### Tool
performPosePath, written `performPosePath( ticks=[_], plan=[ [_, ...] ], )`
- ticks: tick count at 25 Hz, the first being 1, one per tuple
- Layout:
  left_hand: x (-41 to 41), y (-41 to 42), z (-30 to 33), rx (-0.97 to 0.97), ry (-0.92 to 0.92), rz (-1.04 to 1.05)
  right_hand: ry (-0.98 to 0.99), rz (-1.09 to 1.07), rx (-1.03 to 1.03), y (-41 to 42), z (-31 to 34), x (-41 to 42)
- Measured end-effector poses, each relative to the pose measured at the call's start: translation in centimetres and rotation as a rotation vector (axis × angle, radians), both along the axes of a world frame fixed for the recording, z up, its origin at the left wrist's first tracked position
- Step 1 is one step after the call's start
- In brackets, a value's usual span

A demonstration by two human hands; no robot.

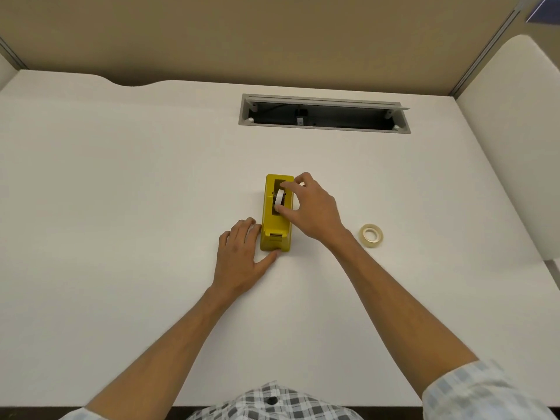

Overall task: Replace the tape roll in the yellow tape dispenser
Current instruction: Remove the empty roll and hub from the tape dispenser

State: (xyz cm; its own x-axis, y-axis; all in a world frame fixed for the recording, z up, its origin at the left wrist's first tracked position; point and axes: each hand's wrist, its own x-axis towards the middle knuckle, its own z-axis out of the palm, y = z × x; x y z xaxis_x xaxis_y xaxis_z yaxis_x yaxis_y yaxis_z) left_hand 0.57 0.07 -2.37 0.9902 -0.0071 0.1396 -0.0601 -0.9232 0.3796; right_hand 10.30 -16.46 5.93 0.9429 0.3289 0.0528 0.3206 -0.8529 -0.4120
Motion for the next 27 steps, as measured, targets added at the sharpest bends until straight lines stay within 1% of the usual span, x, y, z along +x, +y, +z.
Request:
performPosePath(
  ticks=[8,13,27],
  plan=[
    [0.1,0.0,-0.2,0.015,-0.005,-0.003,-0.028,0.061,-0.020,0.4,0.3,0.6],
    [0.1,0.0,-0.3,0.018,-0.028,-0.002,-0.052,0.102,-0.069,0.3,0.7,0.8],
    [0.1,0.1,-0.3,0.019,-0.007,0.000,-0.058,0.105,-0.073,0.4,1.3,0.9]
  ],
)
